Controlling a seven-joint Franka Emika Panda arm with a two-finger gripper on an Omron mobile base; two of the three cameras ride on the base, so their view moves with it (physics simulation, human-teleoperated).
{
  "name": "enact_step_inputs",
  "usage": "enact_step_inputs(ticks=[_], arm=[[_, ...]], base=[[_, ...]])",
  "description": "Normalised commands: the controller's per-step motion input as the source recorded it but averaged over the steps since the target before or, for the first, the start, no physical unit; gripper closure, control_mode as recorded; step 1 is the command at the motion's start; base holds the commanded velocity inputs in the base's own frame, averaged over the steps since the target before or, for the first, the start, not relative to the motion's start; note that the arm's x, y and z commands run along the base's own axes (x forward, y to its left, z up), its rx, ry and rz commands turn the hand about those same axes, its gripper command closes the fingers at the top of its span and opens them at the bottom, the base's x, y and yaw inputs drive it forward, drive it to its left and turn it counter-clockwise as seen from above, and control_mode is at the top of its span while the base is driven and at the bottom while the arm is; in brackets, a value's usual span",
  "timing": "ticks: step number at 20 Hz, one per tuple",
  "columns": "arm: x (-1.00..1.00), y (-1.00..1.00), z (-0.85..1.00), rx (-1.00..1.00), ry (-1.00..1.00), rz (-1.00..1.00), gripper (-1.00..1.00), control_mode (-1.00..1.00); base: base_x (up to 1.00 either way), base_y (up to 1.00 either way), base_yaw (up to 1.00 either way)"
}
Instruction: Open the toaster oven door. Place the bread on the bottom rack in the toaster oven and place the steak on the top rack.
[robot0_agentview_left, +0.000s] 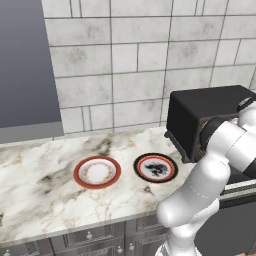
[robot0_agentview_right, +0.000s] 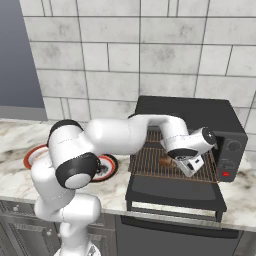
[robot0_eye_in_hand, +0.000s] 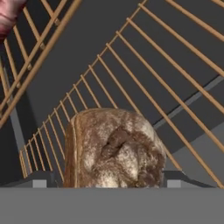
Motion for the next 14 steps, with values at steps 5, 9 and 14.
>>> enact_step_inputs(ticks=[5, 9, 14], arm=[[-0.01, -0.31, 0.04, 0.00, 0.00, 0.00, -1.00, -1.00], [-0.05, -0.38, 0.11, 0.00, 0.00, 0.00, -1.00, -1.00], [-0.01, -0.40, 0.20, 0.00, 0.00, 0.00, -1.00, -1.00]], base=[[0.00, 0.00, 0.00], [0.00, 0.00, 0.00], [0.00, 0.00, 0.00]])
